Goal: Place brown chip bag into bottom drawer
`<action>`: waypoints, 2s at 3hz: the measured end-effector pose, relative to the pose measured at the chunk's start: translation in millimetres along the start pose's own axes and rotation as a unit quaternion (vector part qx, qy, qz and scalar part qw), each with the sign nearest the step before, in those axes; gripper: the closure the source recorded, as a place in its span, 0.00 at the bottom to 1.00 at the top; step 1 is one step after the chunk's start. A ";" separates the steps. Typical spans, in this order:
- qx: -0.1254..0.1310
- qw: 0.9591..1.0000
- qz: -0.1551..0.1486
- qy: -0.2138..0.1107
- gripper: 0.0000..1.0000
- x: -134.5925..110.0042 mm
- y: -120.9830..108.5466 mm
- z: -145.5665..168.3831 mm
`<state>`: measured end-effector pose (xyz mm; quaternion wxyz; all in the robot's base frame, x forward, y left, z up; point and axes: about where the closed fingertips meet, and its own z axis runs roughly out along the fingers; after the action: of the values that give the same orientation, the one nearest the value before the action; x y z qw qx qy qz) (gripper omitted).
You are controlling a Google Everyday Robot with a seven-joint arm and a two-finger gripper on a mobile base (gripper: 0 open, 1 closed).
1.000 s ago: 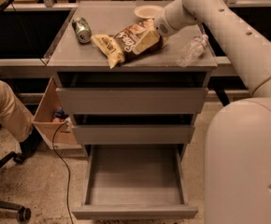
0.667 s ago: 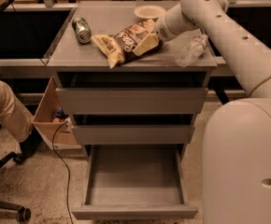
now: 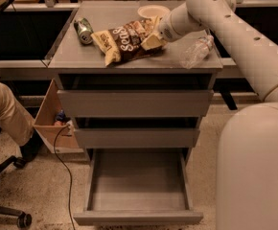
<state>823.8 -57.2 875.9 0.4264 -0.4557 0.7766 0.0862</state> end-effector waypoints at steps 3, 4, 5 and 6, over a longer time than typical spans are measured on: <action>-0.025 0.997 -0.039 -0.061 1.00 -44.5 60.6 -99.3; -0.054 0.994 -0.027 -0.087 1.00 -43.2 88.6 -132.0; -0.106 0.989 0.007 -0.104 1.00 -19.8 124.3 -165.4; -0.127 0.986 0.030 -0.107 1.00 -3.2 138.2 -179.8</action>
Offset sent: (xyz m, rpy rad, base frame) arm -0.1051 0.0120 0.1008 0.0520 -0.1258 0.1140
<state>611.6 -70.3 954.8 0.4431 -0.4708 0.7224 0.2451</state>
